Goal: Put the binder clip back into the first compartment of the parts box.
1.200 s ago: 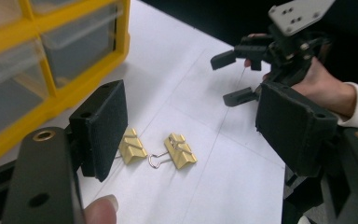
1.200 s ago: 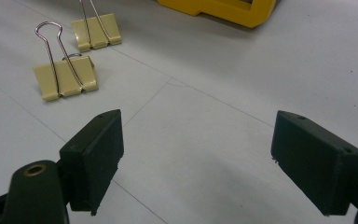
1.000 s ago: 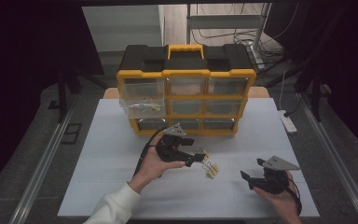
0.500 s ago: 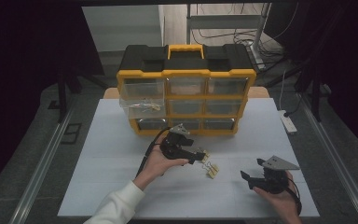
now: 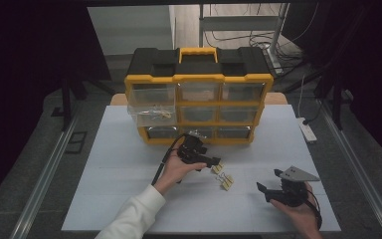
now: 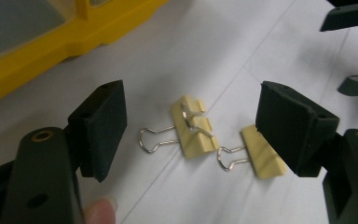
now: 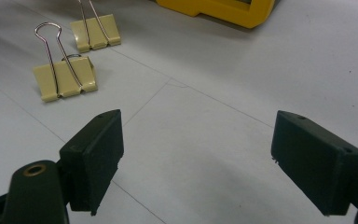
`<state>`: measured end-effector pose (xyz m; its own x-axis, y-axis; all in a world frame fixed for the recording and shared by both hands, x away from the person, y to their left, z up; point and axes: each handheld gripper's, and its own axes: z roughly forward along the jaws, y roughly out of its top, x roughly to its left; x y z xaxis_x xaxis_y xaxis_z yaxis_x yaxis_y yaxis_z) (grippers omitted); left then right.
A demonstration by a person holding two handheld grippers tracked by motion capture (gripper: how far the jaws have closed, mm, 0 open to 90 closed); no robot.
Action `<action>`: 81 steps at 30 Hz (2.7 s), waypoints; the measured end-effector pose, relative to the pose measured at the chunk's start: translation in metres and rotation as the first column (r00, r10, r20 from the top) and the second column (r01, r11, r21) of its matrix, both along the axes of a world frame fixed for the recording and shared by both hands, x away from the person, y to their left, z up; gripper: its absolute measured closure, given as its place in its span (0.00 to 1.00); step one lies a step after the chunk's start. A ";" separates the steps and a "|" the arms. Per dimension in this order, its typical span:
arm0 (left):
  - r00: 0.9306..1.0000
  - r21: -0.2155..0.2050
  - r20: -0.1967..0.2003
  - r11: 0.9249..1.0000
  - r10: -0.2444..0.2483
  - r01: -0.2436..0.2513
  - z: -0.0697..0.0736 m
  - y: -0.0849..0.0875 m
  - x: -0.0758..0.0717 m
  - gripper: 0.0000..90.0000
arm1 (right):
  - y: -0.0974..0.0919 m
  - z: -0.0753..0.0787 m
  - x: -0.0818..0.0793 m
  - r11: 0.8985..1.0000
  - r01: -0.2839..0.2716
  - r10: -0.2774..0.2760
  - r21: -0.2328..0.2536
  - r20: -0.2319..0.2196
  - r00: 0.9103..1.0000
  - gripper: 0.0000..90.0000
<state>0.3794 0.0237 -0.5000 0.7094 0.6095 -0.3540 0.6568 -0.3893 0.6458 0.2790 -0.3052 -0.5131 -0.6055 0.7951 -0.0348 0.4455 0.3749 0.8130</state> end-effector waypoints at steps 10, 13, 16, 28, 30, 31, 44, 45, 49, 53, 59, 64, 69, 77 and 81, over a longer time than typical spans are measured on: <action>0.999 0.014 -0.024 1.000 -0.025 0.026 -0.013 -0.005 0.006 0.44 | 0.000 0.000 0.000 1.000 -0.002 0.002 -0.003 0.000 1.000 0.19; 0.998 0.000 -0.051 0.999 -0.048 0.048 -0.016 -0.005 0.007 0.60 | 0.000 0.000 0.000 1.000 -0.002 0.002 -0.003 0.000 1.000 0.19; 0.996 -0.013 -0.067 0.998 -0.064 0.063 -0.016 -0.005 0.006 0.79 | 0.000 0.000 0.000 1.000 -0.002 0.002 -0.005 0.002 1.000 0.19; 0.994 -0.095 -0.053 0.991 -0.100 0.095 -0.007 -0.003 -0.001 0.99 | 0.000 0.000 -0.001 1.000 0.000 0.000 -0.008 0.004 1.000 0.19; 0.994 -0.100 -0.039 0.990 -0.101 0.097 -0.003 -0.001 -0.003 0.99 | 0.000 0.000 -0.001 1.000 0.000 0.000 -0.009 0.005 1.000 0.19; 0.995 -0.109 -0.032 0.990 -0.099 0.095 -0.001 0.000 -0.005 0.99 | 0.000 0.000 -0.001 1.000 0.001 0.000 -0.009 0.004 1.000 0.19; 0.990 -0.143 0.088 0.982 -0.113 0.125 0.027 0.013 -0.029 0.98 | 0.000 0.000 -0.001 1.000 0.002 -0.002 -0.010 0.005 1.000 0.19; 0.990 -0.151 0.088 0.981 -0.108 0.121 0.030 0.013 -0.032 0.98 | 0.000 0.000 0.000 1.000 0.003 -0.002 -0.011 0.005 1.000 0.19; 0.985 -0.164 0.117 0.976 -0.126 0.145 0.035 0.017 -0.037 0.98 | 0.000 0.000 -0.001 1.000 0.002 -0.002 -0.012 0.005 1.000 0.19; 0.983 -0.192 0.132 0.969 -0.130 0.154 0.044 0.022 -0.043 0.98 | 0.000 0.000 -0.001 1.000 0.003 -0.003 -0.012 0.005 1.000 0.19; 0.980 -0.239 0.158 0.959 -0.117 0.153 0.058 0.034 -0.050 0.98 | 0.000 0.000 -0.001 1.000 0.006 -0.006 -0.014 0.007 1.000 0.19; 0.980 -0.281 0.175 0.949 -0.095 0.143 0.070 0.046 -0.054 0.98 | 0.000 0.000 -0.001 1.000 0.006 -0.006 -0.015 0.008 1.000 0.19; 0.977 -0.314 0.200 0.940 -0.072 0.133 0.081 0.058 -0.058 0.98 | 0.000 0.000 -0.001 1.000 0.006 -0.006 -0.013 0.006 1.000 0.19; 0.967 -0.354 0.251 0.926 -0.044 0.134 0.101 0.072 -0.067 0.98 | 0.000 0.000 -0.002 1.000 0.007 -0.007 -0.015 0.006 1.000 0.19; 0.961 -0.370 0.275 0.919 -0.033 0.138 0.110 0.078 -0.072 0.98 | 0.000 0.000 -0.002 1.000 0.006 -0.006 -0.016 0.007 1.000 0.19</action>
<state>0.3070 0.1014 -0.3902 0.8507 0.3968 -0.3449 0.4224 -0.1252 0.8977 0.2775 -0.3051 -0.5129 -0.6001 0.7982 -0.0519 0.4425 0.3853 0.8097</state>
